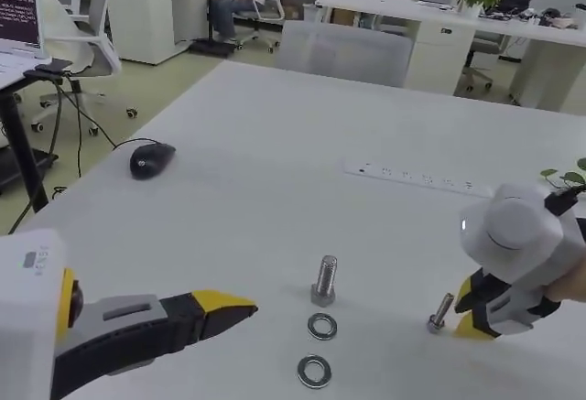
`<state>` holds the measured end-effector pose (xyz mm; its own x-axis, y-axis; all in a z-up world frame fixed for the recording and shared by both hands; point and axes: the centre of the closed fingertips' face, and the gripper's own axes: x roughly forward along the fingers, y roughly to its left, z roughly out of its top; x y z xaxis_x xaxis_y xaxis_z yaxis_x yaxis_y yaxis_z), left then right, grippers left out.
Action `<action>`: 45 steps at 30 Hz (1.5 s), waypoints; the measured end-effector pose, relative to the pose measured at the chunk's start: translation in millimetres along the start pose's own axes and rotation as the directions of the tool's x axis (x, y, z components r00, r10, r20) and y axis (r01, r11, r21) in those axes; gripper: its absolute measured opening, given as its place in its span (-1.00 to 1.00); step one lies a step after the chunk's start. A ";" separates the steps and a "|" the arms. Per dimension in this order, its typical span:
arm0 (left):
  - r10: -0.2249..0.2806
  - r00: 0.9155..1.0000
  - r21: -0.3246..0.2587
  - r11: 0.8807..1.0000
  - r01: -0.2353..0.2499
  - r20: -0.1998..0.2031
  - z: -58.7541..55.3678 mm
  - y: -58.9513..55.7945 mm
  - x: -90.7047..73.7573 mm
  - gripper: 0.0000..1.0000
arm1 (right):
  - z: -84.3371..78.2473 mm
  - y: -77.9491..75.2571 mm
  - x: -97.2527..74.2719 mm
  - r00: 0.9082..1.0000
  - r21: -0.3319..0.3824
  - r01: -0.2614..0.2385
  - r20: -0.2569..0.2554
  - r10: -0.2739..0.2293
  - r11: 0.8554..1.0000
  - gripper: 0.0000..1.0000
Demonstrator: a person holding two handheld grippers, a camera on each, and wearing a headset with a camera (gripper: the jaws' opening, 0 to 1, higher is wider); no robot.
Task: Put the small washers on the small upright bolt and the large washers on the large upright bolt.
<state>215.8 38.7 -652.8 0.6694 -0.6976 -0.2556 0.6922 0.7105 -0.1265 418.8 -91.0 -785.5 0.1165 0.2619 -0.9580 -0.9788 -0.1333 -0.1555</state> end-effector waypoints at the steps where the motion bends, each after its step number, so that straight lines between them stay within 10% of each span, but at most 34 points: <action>1: 0.000 1.000 0.004 1.000 0.000 0.001 0.4 -0.6 -0.5 0.31 | 1.7 2.2 -1.1 1.000 0.003 0.000 0.005 0.000 1.000 -0.66; 30: 0.021 0.999 0.020 1.000 -0.021 0.040 5.6 -3.1 -12.1 0.31 | 124.8 79.3 29.2 0.981 -0.178 -0.120 0.129 0.144 0.977 -0.62; 45: 0.034 0.995 -0.013 0.999 -0.033 0.093 16.3 5.4 -18.3 0.32 | 139.5 89.7 57.1 0.975 -0.231 -0.170 0.098 0.197 0.958 -0.43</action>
<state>211.6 53.9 -633.1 0.7150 -0.6784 -0.1690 0.6660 0.7344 -0.1305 314.1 45.4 -820.6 -0.0955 0.3233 -0.9414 -0.9187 -0.3927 -0.0416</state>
